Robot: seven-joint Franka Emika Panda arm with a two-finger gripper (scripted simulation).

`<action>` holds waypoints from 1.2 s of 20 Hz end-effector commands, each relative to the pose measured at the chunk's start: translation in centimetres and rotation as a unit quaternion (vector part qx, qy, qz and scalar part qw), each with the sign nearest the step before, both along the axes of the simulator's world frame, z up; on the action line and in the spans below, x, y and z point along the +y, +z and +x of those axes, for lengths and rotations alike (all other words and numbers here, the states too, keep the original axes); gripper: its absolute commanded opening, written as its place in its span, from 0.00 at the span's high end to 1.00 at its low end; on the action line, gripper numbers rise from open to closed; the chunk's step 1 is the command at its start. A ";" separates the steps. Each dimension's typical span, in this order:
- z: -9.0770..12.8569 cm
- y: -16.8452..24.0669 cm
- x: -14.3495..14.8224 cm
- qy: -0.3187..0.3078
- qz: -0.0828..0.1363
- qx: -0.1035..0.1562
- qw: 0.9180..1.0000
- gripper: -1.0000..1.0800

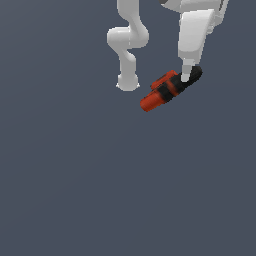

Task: Pick up the object and move it to a goal position.

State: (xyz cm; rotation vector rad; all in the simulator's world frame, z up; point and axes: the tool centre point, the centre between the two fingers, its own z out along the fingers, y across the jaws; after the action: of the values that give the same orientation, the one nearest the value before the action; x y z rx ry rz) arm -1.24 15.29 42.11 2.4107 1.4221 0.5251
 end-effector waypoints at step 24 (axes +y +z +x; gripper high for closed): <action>-3.1 7.6 0.0 0.000 0.000 -0.001 1.000 1.00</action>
State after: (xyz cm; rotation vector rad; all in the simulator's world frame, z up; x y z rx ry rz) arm -4.41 15.34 49.34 2.4132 1.4246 0.5182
